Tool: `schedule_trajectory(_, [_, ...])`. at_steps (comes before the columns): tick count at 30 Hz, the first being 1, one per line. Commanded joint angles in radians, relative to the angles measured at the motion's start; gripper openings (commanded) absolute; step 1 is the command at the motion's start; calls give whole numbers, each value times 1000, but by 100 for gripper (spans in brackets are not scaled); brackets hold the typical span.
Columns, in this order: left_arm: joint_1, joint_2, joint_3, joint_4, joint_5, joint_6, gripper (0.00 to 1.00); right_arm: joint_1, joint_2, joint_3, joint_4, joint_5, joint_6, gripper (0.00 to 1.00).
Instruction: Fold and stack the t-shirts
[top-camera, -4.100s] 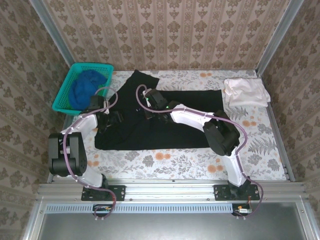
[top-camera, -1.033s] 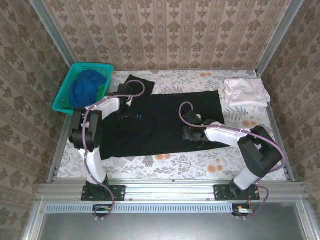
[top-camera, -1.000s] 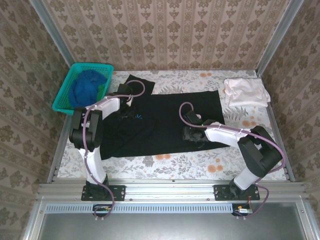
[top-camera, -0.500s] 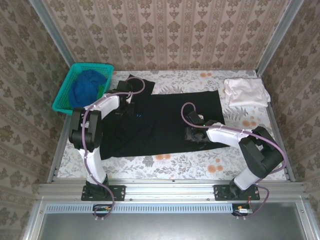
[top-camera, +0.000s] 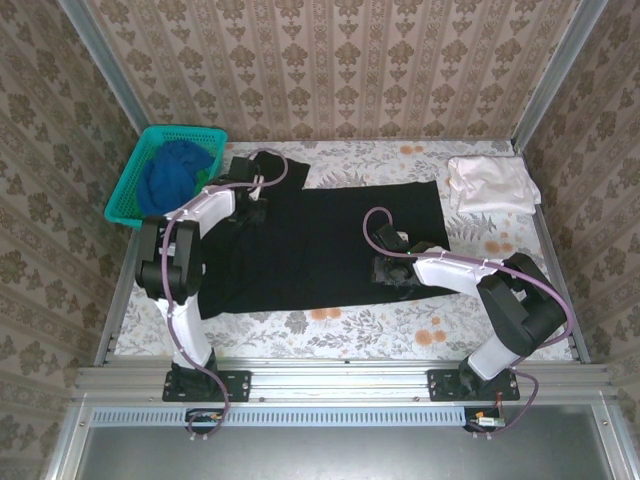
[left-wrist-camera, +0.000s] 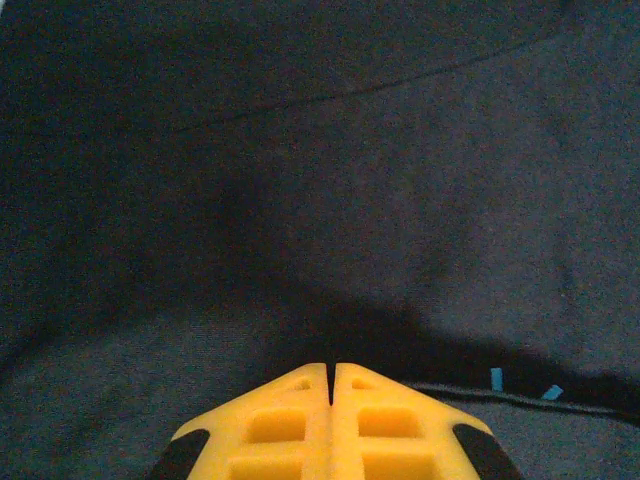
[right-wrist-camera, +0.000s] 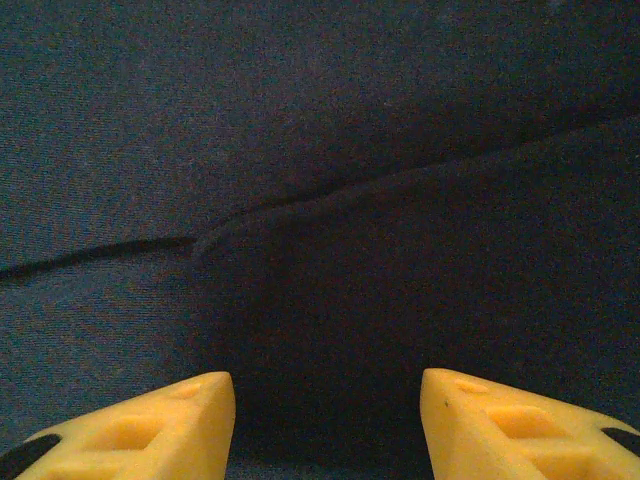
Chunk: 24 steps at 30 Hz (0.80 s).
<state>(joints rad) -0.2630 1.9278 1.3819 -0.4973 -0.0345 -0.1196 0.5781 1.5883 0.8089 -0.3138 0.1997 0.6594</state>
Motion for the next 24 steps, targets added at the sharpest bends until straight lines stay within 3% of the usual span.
schedule_trajectory(1, [5,-80,-6,46,-32,-15,0,-7,-11,-23,-1,26,16,54])
schedule_trajectory(8, [15,-41,-8,66,-52,-18,0,-7,-19,-36,-2,32,19,54])
schedule_trajectory(9, [20,-31,-10,70,-49,-14,4,-8,-22,-37,-5,34,19,54])
schedule_trajectory(10, [25,-13,-1,61,-54,-22,9,-7,-23,-38,-5,36,20,54])
schedule_trajectory(14, [25,48,67,-26,-67,-23,61,-16,-30,-9,-33,20,1,54])
schedule_trajectory(18, [24,48,148,-82,-85,-11,72,-49,-75,95,-89,18,-59,55])
schedule_trajectory(21, [24,58,252,-125,-113,-10,97,-102,-87,181,-124,55,-110,56])
schedule_trajectory(24, [22,117,380,-121,-89,4,100,-195,-52,253,-92,60,-176,60])
